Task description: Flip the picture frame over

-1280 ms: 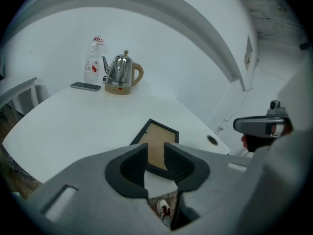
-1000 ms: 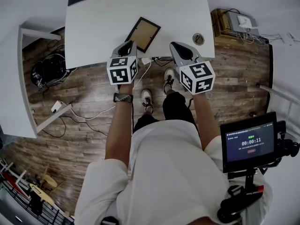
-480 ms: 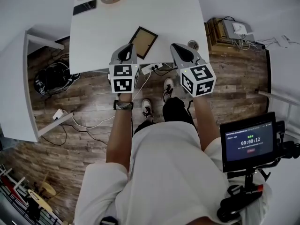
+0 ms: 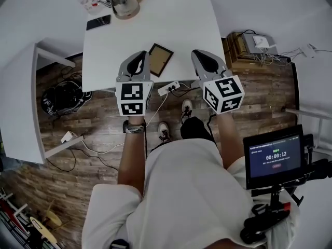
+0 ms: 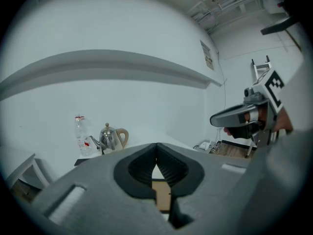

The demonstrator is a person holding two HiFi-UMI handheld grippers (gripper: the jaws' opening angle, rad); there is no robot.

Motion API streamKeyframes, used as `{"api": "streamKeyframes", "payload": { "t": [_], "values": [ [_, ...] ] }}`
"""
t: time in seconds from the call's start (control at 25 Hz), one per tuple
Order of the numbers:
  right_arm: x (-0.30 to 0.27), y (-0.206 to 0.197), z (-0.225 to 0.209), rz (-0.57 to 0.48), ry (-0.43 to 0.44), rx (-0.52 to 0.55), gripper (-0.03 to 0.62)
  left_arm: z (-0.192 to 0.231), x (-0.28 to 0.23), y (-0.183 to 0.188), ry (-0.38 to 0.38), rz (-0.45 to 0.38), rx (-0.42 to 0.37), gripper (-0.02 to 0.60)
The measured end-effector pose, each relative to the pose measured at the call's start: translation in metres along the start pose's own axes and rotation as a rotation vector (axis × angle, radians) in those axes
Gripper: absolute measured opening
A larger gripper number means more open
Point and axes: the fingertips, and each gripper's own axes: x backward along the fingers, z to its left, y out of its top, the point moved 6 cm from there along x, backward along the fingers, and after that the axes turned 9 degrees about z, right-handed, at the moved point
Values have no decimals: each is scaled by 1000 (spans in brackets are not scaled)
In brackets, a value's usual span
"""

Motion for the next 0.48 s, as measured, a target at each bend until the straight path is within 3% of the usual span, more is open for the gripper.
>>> {"api": "streamKeyframes", "payload": {
  "t": [0.28, 0.48],
  "values": [
    [30, 24, 15, -87, -36, 32, 2, -7, 37, 27, -17, -131, -55, 3],
    [38, 44, 18, -148, -55, 45, 2, -8, 49, 48, -20, -181, -99, 3]
  ]
}}
